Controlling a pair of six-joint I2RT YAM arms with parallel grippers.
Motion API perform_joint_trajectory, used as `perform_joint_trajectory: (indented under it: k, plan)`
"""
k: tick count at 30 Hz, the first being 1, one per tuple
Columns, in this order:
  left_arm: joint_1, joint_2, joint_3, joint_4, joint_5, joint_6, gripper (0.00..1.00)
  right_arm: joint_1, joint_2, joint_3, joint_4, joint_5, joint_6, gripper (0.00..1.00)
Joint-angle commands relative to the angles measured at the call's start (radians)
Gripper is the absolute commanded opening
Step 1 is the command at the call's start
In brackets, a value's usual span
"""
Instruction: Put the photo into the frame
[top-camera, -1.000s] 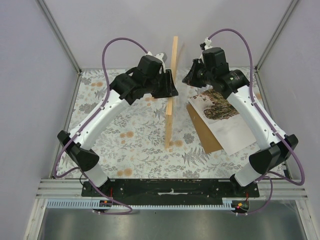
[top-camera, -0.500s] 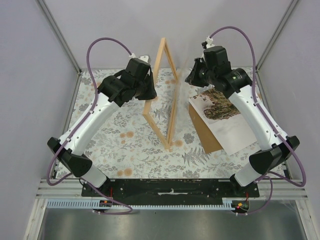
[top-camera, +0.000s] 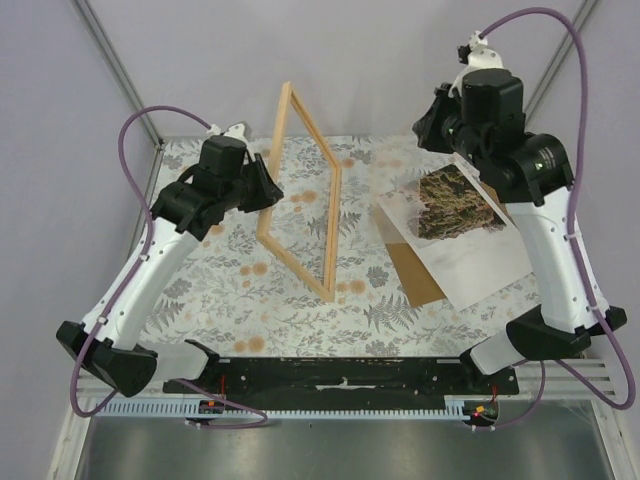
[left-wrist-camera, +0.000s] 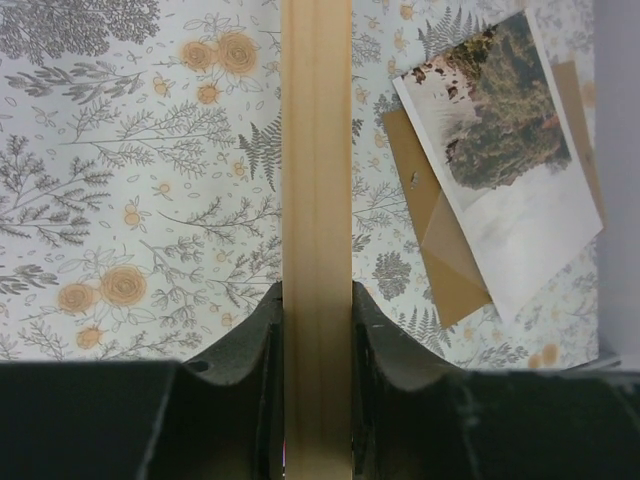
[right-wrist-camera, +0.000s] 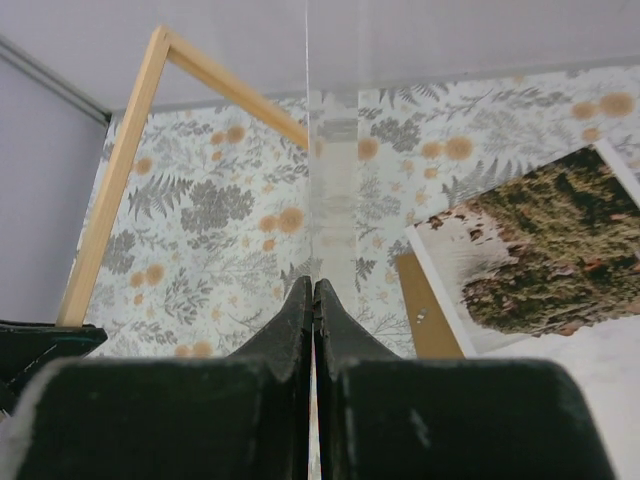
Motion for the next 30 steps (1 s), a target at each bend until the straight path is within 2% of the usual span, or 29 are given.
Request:
perform_joint_trajectory:
  k: [1,11,19,26,30]
  plan:
    - [0.049,-0.101,-0.065,0.279,0.162,-0.125,0.02,-0.021,-0.072,0.084,-0.044,0.123,-0.066,0.0]
    - [0.06,-0.158,-0.254,0.622,0.308,-0.375,0.02,-0.036,-0.158,0.104,-0.063,0.221,-0.102,0.0]
    - [0.026,-0.15,-0.55,0.961,0.337,-0.527,0.02,-0.036,-0.196,0.098,-0.062,0.249,-0.116,0.0]
    - [0.021,-0.167,-0.866,1.301,0.334,-0.626,0.02,-0.036,-0.167,0.073,-0.056,0.167,-0.091,0.0]
    - [0.021,-0.193,-0.996,1.389,0.334,-0.633,0.02,-0.036,-0.164,0.016,-0.025,0.123,-0.071,0.0]
